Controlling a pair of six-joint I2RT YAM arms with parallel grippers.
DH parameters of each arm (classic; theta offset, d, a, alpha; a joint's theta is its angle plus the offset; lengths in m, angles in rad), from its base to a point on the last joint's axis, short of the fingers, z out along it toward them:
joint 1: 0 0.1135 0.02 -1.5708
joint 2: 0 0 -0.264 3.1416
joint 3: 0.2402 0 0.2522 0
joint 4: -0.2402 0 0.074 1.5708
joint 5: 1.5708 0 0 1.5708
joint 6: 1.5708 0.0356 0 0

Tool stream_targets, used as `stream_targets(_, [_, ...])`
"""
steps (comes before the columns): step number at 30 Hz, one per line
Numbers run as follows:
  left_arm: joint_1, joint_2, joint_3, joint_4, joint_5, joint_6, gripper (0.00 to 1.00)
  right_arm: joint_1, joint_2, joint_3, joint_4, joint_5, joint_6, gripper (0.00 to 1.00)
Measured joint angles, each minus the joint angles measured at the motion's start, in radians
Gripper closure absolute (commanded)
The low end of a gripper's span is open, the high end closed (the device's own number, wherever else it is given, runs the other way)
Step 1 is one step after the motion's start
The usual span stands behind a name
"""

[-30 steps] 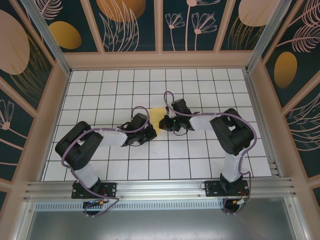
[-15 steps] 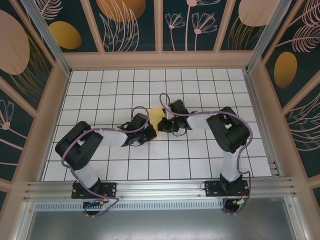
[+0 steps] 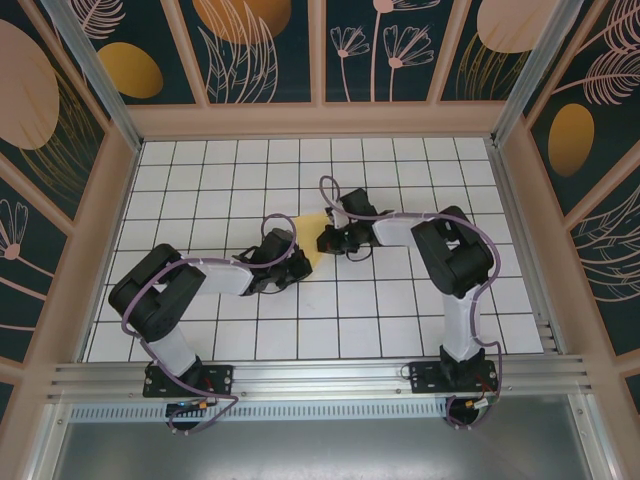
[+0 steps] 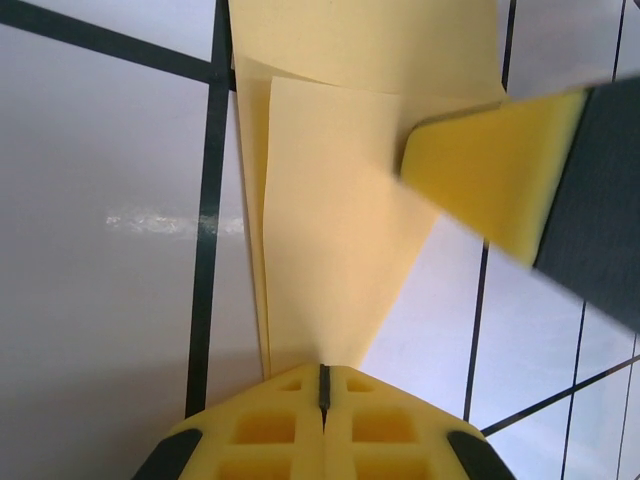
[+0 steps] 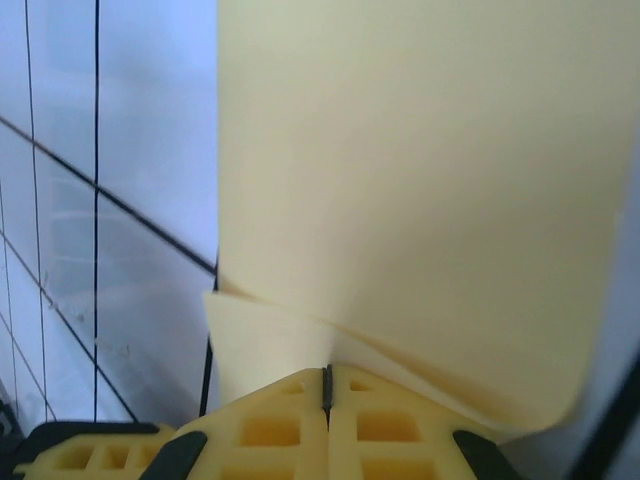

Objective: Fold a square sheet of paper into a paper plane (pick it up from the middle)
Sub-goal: Third fold the triangle at the center of the table.

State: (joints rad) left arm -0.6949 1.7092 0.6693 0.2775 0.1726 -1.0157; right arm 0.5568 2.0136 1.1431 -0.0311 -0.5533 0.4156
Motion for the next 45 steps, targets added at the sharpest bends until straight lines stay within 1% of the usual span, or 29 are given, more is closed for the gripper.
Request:
stream_targets(5, [0.0, 0.0, 0.0, 0.001, -0.001, 0.0, 1.0, -0.047, 0.03, 0.053, -0.006, 0.032, -0.015, 1.0])
stream_targets(10, [0.0, -0.003, 0.0, -0.001, -0.003, 0.0, 1.0, -0.06, 0.024, 0.054, -0.002, 0.045, -0.018, 1.0])
stream_targets(12, [0.0, -0.006, 0.0, -0.008, -0.006, 0.0, 1.0, -0.06, -0.003, 0.032, 0.01, 0.051, -0.016, 1.0])
stream_targets(17, [0.0, -0.008, 0.003, -0.02, -0.01, 0.0, 1.0, -0.056, -0.141, -0.056, 0.046, 0.055, -0.01, 1.0])
stream_targets(20, [0.0, -0.008, 0.007, -0.027, -0.013, 0.0, 1.0, -0.038, -0.164, -0.066, 0.069, 0.051, -0.007, 1.0])
stream_targets(26, [0.0, -0.008, 0.012, -0.039, -0.013, 0.0, 1.0, 0.044, -0.13, -0.074, 0.074, 0.03, -0.009, 1.0])
stream_targets(29, [0.0, -0.008, 0.013, -0.039, -0.013, 0.0, 1.0, 0.061, -0.085, -0.071, 0.068, 0.025, -0.011, 1.0])
stream_targets(33, [0.0, -0.008, 0.013, -0.04, -0.014, 0.001, 1.0, 0.055, -0.032, -0.056, 0.051, 0.022, -0.019, 1.0])
stream_targets(37, [0.0, -0.008, 0.014, -0.043, -0.015, 0.001, 1.0, 0.036, -0.021, -0.035, 0.038, 0.029, -0.026, 1.0])
stream_targets(42, [0.0, -0.008, 0.014, -0.043, -0.017, 0.001, 1.0, 0.005, -0.001, -0.016, 0.019, -0.014, -0.024, 1.0])
stream_targets(45, [0.0, -0.008, 0.014, -0.042, -0.019, 0.006, 1.0, -0.021, 0.0, -0.015, 0.02, -0.014, -0.016, 1.0])
